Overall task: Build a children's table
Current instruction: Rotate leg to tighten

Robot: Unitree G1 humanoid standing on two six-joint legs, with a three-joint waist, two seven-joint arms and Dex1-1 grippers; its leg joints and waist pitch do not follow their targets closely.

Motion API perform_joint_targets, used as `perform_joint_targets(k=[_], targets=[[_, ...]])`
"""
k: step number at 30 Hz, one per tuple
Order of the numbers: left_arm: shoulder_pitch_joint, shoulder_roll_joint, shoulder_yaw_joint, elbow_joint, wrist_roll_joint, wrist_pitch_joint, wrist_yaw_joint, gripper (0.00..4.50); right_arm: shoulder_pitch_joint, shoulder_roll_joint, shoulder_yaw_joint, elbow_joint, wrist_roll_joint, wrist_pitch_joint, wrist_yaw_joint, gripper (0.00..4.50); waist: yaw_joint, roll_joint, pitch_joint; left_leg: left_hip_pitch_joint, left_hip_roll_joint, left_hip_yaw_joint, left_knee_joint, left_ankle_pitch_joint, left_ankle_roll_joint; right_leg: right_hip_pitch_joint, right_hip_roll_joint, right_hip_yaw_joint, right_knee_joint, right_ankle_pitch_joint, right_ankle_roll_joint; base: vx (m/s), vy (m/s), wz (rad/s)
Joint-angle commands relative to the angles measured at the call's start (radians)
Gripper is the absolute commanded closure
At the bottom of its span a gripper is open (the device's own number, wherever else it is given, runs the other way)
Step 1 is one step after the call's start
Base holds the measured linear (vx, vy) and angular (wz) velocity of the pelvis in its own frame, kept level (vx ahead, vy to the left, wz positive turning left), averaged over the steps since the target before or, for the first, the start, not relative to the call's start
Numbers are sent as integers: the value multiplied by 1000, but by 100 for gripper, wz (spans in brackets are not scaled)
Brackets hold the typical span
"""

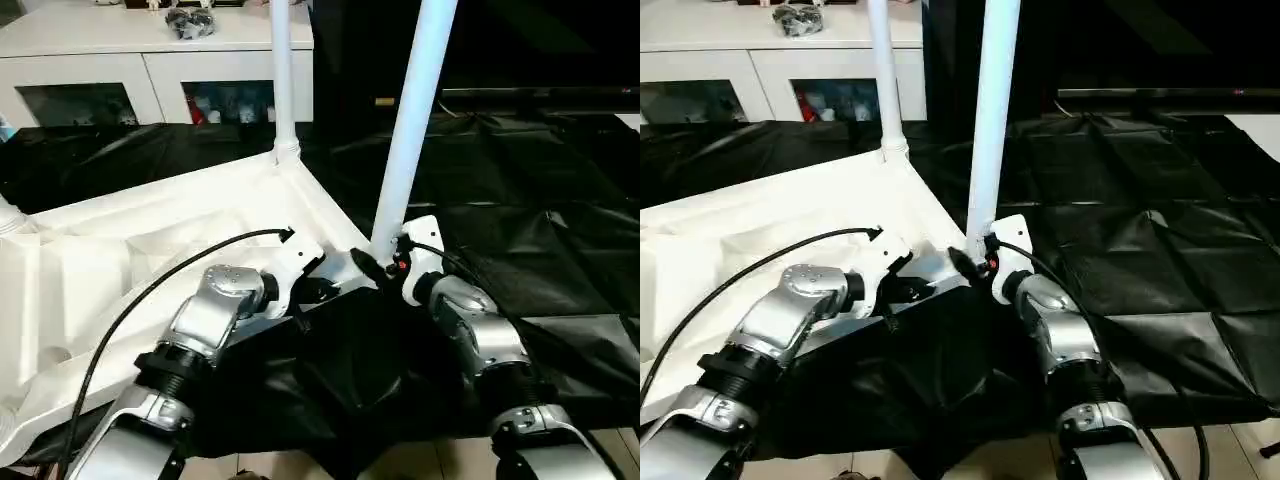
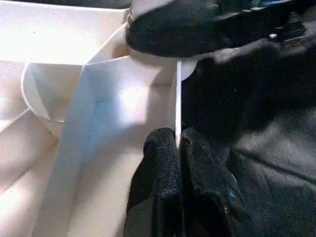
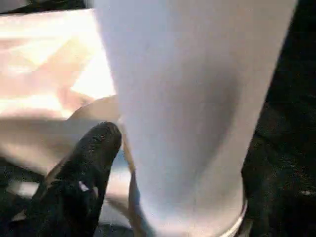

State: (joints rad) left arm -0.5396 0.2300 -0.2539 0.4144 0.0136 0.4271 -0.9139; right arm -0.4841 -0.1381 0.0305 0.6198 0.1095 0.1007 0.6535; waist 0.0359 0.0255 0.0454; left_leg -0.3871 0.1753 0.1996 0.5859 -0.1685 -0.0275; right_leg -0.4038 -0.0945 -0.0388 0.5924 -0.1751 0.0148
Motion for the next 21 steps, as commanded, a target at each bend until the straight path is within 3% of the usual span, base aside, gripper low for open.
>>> perform_joint_targets(k=[1, 5, 9, 11, 12, 15, 17, 21], targets=[[-17, -18, -24, -80, -69, -66, -82, 450, 39, 6, 127, -32, 13, -6, 192, 75, 7, -12, -57, 19, 50, -29, -83, -351, 4, 31, -50, 31, -82, -325, -192, 0, 0, 0], [-1, 31, -35, -95, -82, -79, -161, 450, 68, -67, 141, -78, 41, -37, 338, 75, 13, -10, -60, 19, 52, -24, -77, -283, 43, 35, -49, 31, -70, -228, -235, 0, 0, 0], [13, 63, -50, -117, -94, -80, -226, 450, 84, -112, 151, -109, 60, -12, 444, 75, 25, -7, -59, 20, 54, -21, -76, -269, 54, 37, -45, 29, -65, -199, -257, 0, 0, 0], [22, 92, -55, -135, -104, -80, -284, 450, 100, -162, 168, -155, 92, 47, 556, 75, 33, -6, -60, 24, 56, -19, -75, -267, 56, 38, -43, 27, -63, -193, -263, 0, 0, 0], [22, 102, -54, -134, -106, -80, -300, 450, 108, -185, 182, -178, 104, 78, 603, 98, 35, -6, -58, 24, 57, -18, -76, -270, 56, 36, -42, 28, -64, -196, -262, 0, 0, 0], [20, 110, -56, -132, -108, -78, -311, 450, 113, -199, 193, -189, 105, 90, 627, 111, 40, -7, -57, 23, 58, -19, -77, -284, 46, 35, -45, 29, -65, -224, -259, 0, 0, 0], [16, 117, -54, -129, -107, -81, -323, 450, 119, -210, 205, -191, 97, 89, 646, 138, 46, -9, -55, 27, 57, -21, -79, -319, 21, 31, -51, 32, -71, -295, -242, 0, 0, 0], [10, 122, -52, -119, -102, -90, -320, 450, 124, -210, 209, -193, 88, 80, 644, 154, 48, -6, -55, 28, 57, -24, -82, -331, 5, 29, -51, 32, -75, -322, -226, 0, 0, 0]])
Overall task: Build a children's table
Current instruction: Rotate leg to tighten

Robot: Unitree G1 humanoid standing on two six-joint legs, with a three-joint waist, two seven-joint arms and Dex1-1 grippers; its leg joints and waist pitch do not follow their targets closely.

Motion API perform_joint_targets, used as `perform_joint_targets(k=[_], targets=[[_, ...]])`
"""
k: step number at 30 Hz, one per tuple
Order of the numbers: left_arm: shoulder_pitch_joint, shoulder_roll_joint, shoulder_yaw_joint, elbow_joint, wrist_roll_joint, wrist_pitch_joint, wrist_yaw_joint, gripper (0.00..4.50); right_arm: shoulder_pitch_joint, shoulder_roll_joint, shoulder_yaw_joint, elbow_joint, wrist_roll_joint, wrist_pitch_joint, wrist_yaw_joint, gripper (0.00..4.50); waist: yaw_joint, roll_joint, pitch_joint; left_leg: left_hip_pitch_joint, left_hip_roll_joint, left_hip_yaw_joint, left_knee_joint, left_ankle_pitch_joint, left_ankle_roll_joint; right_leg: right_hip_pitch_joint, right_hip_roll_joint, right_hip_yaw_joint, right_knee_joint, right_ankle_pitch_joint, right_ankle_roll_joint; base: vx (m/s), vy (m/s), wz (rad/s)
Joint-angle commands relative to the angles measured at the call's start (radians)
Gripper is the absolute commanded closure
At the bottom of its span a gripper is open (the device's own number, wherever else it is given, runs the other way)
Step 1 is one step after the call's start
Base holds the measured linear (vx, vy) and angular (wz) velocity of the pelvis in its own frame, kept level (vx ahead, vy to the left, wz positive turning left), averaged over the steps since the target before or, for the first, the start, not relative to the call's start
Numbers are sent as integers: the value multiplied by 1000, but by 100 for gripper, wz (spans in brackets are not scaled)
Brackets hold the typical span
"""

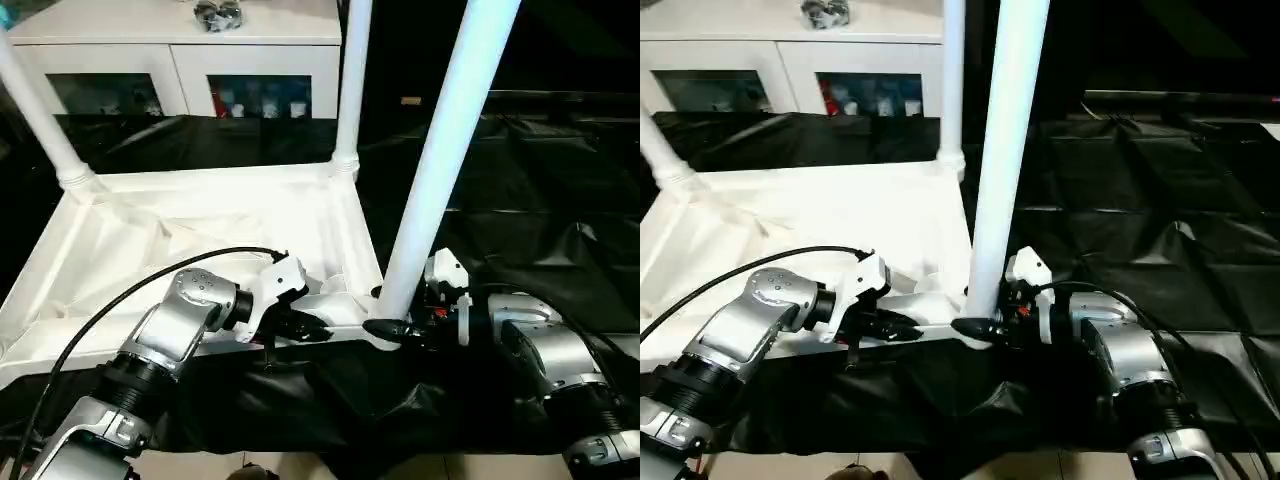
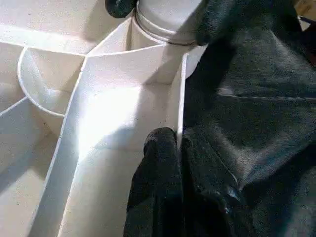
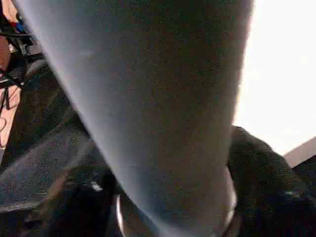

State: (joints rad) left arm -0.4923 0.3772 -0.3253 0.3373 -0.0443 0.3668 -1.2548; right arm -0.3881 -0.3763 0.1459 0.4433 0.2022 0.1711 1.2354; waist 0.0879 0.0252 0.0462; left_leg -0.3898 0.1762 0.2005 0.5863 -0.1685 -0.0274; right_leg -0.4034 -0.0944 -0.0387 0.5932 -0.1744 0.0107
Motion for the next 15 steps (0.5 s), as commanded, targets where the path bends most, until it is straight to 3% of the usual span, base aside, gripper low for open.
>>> perform_joint_targets(k=[1, 3, 7, 11, 15], targets=[[-38, -25, 20, -40, -43, -31, 23, 450, 29, 29, 93, -23, -5, 13, 59, 154, -5, -6, -55, 29, 56, -25, -83, -333, 2, 29, -50, 32, -75, -317, -220, 0, 0, 0], [-41, -30, 25, -29, -35, -29, 44, 450, 29, 40, 85, -24, -11, 1, 31, 180, -5, -7, -57, 30, 56, -25, -82, -327, 3, 30, -50, 32, -73, -298, -223, 0, 0, 0], [-47, -52, 35, -7, -17, -20, 103, 450, 26, 59, 67, -14, -15, 13, -15, 190, -6, -6, -57, 27, 54, -23, -80, -310, 8, 31, -50, 32, -72, -273, -232, 0, 0, 0], [-64, -111, 57, 31, 8, 8, 227, 450, -1, 131, 12, 65, -51, 12, -231, 191, -11, -7, -54, 28, 52, -26, -83, -334, -5, 28, -52, 32, -78, -334, -217, 0, 0, 0], [-85, -178, 75, 55, 15, 46, 330, 450, -41, 211, -42, 162, -85, 32, -478, 191, -29, -10, -51, 31, 48, -33, -87, -385, -39, 24, -54, 28, -86, -438, -183, 0, 0, 0]])
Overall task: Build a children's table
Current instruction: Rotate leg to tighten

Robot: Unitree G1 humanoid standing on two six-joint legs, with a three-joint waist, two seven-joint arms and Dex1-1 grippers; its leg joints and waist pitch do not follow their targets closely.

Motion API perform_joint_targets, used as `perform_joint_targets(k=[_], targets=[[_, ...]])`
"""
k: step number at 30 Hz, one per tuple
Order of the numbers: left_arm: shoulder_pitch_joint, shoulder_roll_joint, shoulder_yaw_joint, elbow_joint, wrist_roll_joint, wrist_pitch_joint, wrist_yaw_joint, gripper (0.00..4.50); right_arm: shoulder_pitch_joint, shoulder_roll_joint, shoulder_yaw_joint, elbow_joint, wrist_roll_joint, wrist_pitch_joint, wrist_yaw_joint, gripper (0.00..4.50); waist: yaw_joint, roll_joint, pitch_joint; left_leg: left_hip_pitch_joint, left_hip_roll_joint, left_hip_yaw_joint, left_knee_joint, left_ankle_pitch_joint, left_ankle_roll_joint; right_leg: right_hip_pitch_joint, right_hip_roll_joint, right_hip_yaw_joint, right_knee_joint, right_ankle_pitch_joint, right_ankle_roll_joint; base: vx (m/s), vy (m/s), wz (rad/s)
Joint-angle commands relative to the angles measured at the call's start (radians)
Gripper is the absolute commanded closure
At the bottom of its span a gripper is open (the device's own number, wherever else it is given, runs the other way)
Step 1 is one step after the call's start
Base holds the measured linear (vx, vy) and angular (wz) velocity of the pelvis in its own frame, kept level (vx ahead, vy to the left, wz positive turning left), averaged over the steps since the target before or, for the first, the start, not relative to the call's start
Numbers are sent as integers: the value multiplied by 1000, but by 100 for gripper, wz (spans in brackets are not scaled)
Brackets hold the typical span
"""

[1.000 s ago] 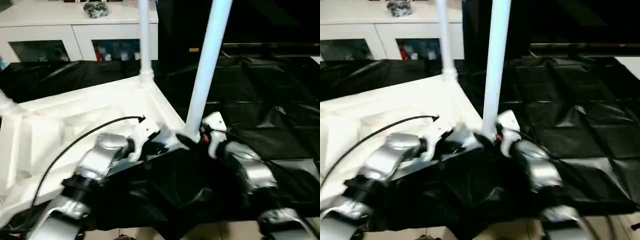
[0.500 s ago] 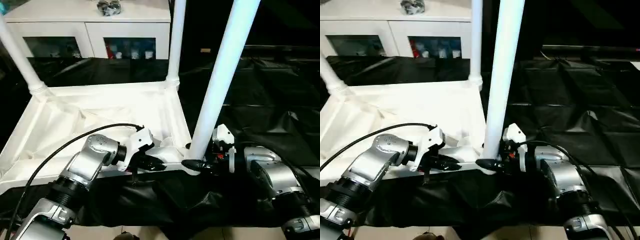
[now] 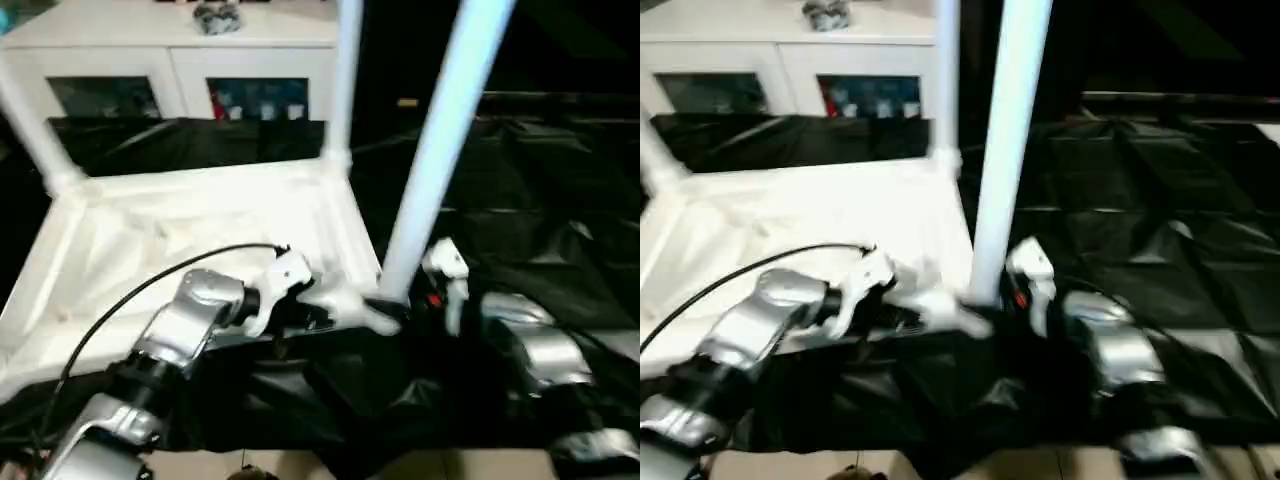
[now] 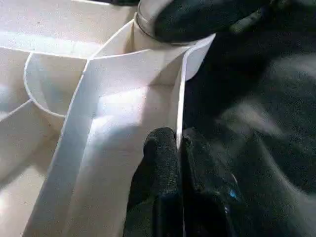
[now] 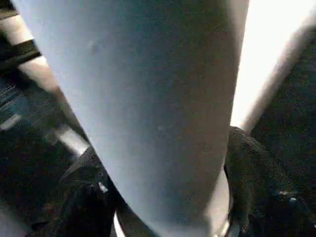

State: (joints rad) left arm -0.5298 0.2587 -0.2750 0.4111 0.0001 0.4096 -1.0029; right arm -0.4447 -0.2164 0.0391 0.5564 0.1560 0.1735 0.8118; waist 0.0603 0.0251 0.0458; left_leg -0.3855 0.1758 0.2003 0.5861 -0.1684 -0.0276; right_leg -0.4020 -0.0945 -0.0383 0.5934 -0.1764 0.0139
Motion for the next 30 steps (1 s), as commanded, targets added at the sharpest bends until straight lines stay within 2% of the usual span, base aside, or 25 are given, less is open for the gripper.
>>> perform_joint_targets(k=[1, 6, 7, 9, 11, 13, 14, 16, 19, 20, 21, 24, 25, 28, 30], targets=[[-51, -70, 28, -14, -29, 7, 95, 450, 13, 62, 60, 57, -42, 33, -81, 191, -6, -10, -50, 32, 47, -33, -85, -404, -41, 18, -54, 28, -93, -463, -176, 0, 0, 0], [-77, -162, 52, 28, -21, 22, 227, 450, -11, 198, 1, 122, -37, 85, -322, 191, -14, -8, -50, 28, 45, -35, -87, -418, -39, 16, -52, 27, -99, -487, -151, 0, 0, 0], [-77, -162, 52, 28, -21, 22, 227, 450, -11, 198, 1, 122, -37, 85, -322, 191, -15, -8, -50, 29, 45, -35, -87, -425, -37, 13, -51, 27, -101, -492, -146, 0, 0, 0], [-71, -174, 44, 20, -20, 24, 224, 450, -13, 221, 8, 127, -44, 78, -336, 191, -17, -8, -51, 26, 44, -36, -88, -422, -32, 16, -51, 27, -101, -487, -140, 0, 0, 0], [-59, -170, 29, 0, -23, 21, 198, 450, -19, 229, 34, 134, -59, 35, -313, 191, -19, -5, -51, 27, 45, -36, -89, -431, -30, 15, -52, 27, -102, -482, -139, 0, 0, 0], [-54, -162, 21, -6, -21, 13, 186, 450, -20, 229, 43, 134, -67, 6, -300, 191, -22, -6, -50, 26, 45, -35, -89, -440, -30, 13, -51, 27, -103, -483, -141, 0, 0, 0], [-50, -154, 20, -8, -22, 7, 174, 450, -18, 223, 44, 128, -61, 0, -278, 135, -23, -6, -50, 26, 45, -36, -90, -443, -29, 14, -52, 26, -104, -486, -142, 0, 0, 0], [-42, -135, 15, -19, -27, -4, 144, 450, -15, 209, 38, 111, -47, 8, -234, 118, -24, -6, -52, 25, 46, -36, -91, -434, -22, 17, -51, 26, -102, -471, -144, 0, 0, 0], [-28, -104, 9, -41, -36, -11, 96, 450, -7, 171, 59, 75, -43, 19, -158, 93, -23, -6, -55, 21, 48, -34, -92, -393, -10, 24, -50, 27, -95, -391, -164, 0, 0, 0], [-21, -85, 6, -51, -39, -16, 68, 450, -1, 145, 75, 55, -46, 15, -113, 93, -21, -6, -57, 19, 49, -33, -92, -381, -6, 27, -50, 28, -92, -370, -169, 0, 0, 0], [-15, -68, 2, -58, -41, -25, 44, 450, 4, 125, 84, 36, -39, 13, -68, 93, -21, -6, -59, 16, 48, -30, -89, -342, 11, 31, -49, 28, -87, -309, -188, 0, 0, 0], [-3, -28, -3, -74, -45, -37, -10, 450, 21, 73, 101, -12, -9, -1, 65, 93, -18, -6, -61, 17, 48, -26, -84, -298, 33, 36, -51, 28, -83, -262, -210, 0, 0, 0], [1, -14, -4, -78, -49, -43, -33, 450, 29, 52, 110, -34, 2, 3, 114, 93, -16, -6, -61, 19, 49, -23, -81, -282, 43, 33, -49, 29, -81, -237, -222, 0, 0, 0], [13, 25, -13, -99, -61, -59, -102, 450, 58, -14, 146, -103, 27, 31, 256, 93, -7, -5, -64, 16, 52, -23, -78, -225, 68, 42, -46, 25, -69, -164, -245, 0, 0, 0], [21, 51, -21, -115, -69, -61, -145, 450, 81, -63, 177, -146, 31, 48, 340, 93, 0, -6, -64, 18, 54, -21, -75, -200, 78, 43, -44, 23, -63, -126, -260, 0, 0, 0]])
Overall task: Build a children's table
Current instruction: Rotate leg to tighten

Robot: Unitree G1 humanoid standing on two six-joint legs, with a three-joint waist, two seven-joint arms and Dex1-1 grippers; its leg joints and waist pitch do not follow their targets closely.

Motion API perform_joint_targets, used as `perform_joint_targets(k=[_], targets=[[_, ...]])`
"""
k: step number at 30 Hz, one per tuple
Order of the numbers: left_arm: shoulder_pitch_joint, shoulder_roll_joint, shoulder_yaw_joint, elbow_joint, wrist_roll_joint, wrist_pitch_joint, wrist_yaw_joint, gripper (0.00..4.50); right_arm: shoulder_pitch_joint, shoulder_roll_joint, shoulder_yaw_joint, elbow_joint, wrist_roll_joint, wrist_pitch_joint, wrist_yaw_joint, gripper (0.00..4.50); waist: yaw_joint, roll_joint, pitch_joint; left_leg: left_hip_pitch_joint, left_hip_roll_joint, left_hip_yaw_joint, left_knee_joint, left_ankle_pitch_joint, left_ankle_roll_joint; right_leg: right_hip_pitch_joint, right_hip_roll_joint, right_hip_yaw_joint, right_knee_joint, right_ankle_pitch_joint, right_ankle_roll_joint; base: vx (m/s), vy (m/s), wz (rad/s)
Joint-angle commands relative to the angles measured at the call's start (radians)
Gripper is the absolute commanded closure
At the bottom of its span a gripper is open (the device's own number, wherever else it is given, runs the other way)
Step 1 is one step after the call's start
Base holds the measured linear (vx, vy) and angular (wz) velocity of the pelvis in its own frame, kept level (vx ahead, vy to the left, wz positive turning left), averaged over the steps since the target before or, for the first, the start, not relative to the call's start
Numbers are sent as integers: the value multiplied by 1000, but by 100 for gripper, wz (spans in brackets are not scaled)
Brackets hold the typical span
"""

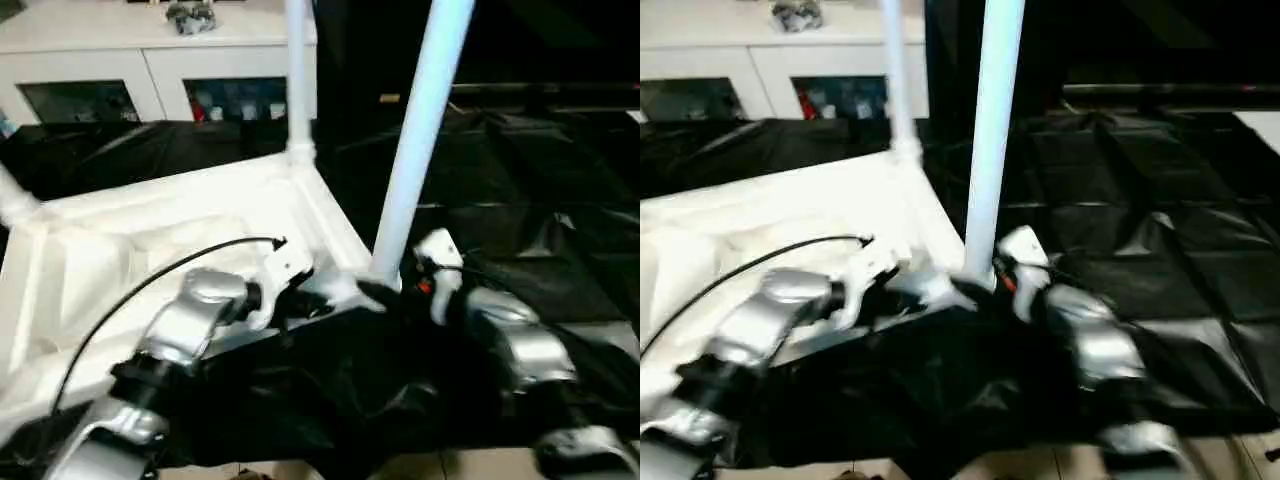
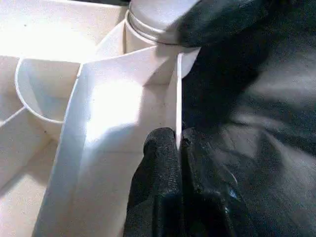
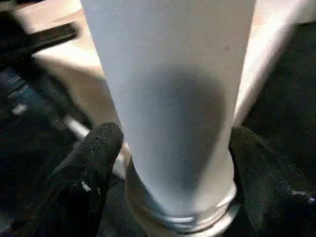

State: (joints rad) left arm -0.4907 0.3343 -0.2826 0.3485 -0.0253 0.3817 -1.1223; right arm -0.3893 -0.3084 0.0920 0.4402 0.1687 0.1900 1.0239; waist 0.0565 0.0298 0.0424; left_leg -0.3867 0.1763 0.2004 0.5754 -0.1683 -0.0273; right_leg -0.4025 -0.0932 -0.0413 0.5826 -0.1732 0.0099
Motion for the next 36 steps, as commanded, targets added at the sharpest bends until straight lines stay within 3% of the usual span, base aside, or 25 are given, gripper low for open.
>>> perform_joint_targets(k=[1, 4, 8, 12, 18, 22, 25, 26, 27, 32, 36], targets=[[-15, -14, -16, -56, -47, -37, -43, 450, 33, 9, 138, -42, 17, 40, 159, 93, 8, -8, -61, 21, 55, -18, -63, -201, 81, 41, -44, 27, -51, -125, -264, 0, 0, 0], [-16, 16, -22, -54, -50, -48, -87, 450, 52, -32, 167, -61, 6, 60, 221, 93, 13, -8, -59, 25, 56, -17, -65, -227, 69, 37, -45, 27, -53, -160, -268, 0, 0, 0], [-13, 26, -23, -62, -57, -48, -114, 450, 64, -53, 182, -87, 3, 73, 250, 93, 21, -8, -55, 31, 58, -19, -72, -292, 30, 32, -49, 32, -62, -253, -243, 0, 0, 0], [-12, 30, -28, -67, -59, -46, -124, 450, 63, -58, 186, -94, 2, 81, 254, 126, 25, -10, -55, 31, 56, -21, -73, -306, 10, 32, -50, 34, -65, -277, -226, 0, 0, 0], [-16, 25, -21, -53, -51, -43, -103, 450, 62, -47, 177, -102, 8, 93, 232, 172, 28, -11, -59, 28, 55, -20, -68, -259, 25, 36, -50, 33, -58, -215, -238, 0, 0, 0], [-21, 7, -7, -45, -49, -33, -63, 450, 62, -28, 164, -96, 7, 96, 191, 189, 28, -10, -58, 28, 55, -20, -69, -260, 28, 36, -49, 32, -58, -223, -239, 0, 0, 0], [-42, -66, 33, -24, -44, 19, 72, 450, 19, 67, 105, 35, -69, 68, -90, 192, 19, -13, -54, 29, 52, -22, -71, -297, 2, 30, -54, 33, -66, -297, -228, 0, 0, 0], [-46, -85, 38, -18, -40, 26, 102, 450, 6, 94, 89, 71, -86, 68, -169, 193, 7, -14, -50, 27, 48, -28, -76, -329, -24, 31, -56, 30, -72, -381, -204, 0, 0, 0], [-50, -100, 42, -12, -36, 33, 128, 450, -2, 113, 75, 91, -86, 71, -214, 193, 3, -14, -50, 27, 47, -29, -76, -343, -29, 31, -55, 29, -75, -408, -192, 0, 0, 0], [-91, -209, 68, 46, -21, 62, 287, 450, -62, 246, -10, 209, -77, 106, -497, 194, -18, -15, -49, 33, 43, -31, -75, -385, -36, 18, -52, 30, -88, -466, -161, 0, 0, 0], [-104, -256, 64, 51, -15, 68, 327, 450, -101, 300, -13, 292, -102, 44, -573, 194, -23, -11, -49, 31, 43, -33, -76, -402, -30, 20, -52, 27, -94, -483, -146, 0, 0, 0]])
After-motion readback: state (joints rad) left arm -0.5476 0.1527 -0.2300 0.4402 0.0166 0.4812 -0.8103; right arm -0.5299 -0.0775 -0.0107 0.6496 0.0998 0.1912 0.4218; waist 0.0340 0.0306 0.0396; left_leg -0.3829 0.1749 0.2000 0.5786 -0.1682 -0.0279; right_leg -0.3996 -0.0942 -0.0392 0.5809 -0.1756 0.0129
